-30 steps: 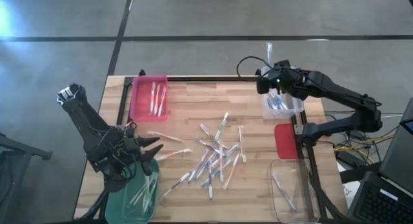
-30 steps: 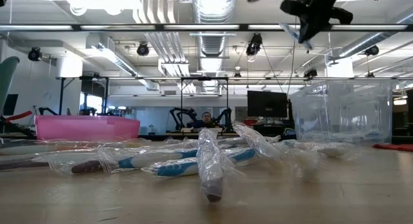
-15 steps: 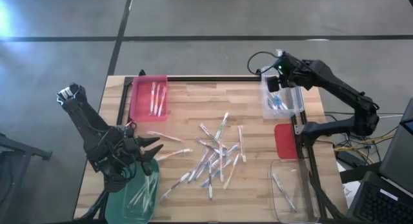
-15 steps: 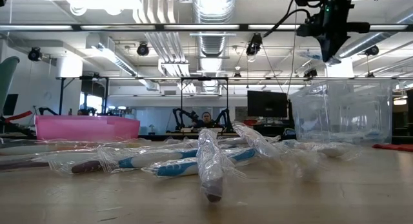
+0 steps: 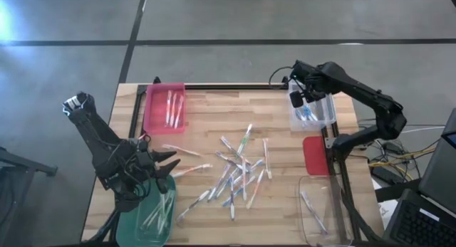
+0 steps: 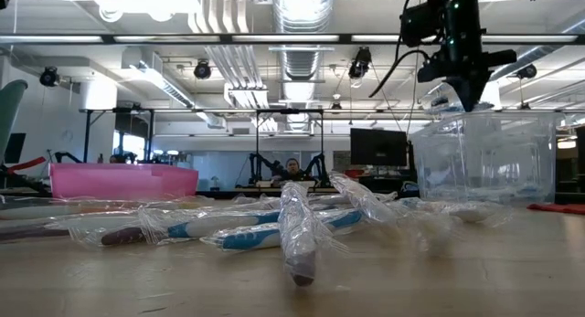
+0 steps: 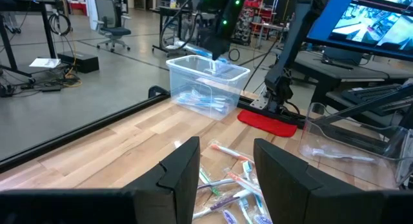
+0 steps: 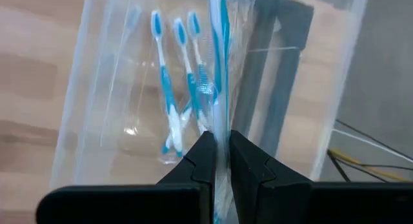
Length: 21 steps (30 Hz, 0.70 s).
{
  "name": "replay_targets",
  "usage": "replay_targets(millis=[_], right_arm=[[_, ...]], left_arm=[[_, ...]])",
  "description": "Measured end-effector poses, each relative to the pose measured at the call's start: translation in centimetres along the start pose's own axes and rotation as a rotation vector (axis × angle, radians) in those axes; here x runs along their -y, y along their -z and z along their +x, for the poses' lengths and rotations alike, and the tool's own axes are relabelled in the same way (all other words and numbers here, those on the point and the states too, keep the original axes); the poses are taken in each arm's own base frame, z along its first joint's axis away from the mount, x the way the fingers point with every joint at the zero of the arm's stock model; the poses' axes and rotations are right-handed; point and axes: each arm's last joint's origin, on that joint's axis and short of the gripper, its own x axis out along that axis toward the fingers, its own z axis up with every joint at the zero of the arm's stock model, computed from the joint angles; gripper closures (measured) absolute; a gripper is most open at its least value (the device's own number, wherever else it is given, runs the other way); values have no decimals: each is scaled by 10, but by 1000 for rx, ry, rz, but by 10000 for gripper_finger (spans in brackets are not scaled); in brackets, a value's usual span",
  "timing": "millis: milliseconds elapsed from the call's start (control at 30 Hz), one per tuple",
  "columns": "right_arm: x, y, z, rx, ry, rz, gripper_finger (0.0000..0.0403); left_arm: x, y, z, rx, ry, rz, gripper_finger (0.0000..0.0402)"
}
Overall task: Pick & Place Toothbrushes
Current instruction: Put the blue toothbrush into the top transparent bin
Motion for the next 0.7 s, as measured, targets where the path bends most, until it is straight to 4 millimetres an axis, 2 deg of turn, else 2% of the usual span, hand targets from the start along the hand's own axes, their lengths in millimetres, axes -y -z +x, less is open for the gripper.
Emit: replay_targets(millis=[233, 467, 700], right_arm=[[-10, -4, 12, -85, -6, 5, 385], [-7, 1, 22, -155, 24, 29, 385], [-4, 8, 41, -210, 56, 16, 385]], left_arm=[[0, 0, 0, 0, -1, 0, 250], [0, 0, 0, 0, -1, 0, 250], [0, 0, 0, 0, 0, 0, 250]])
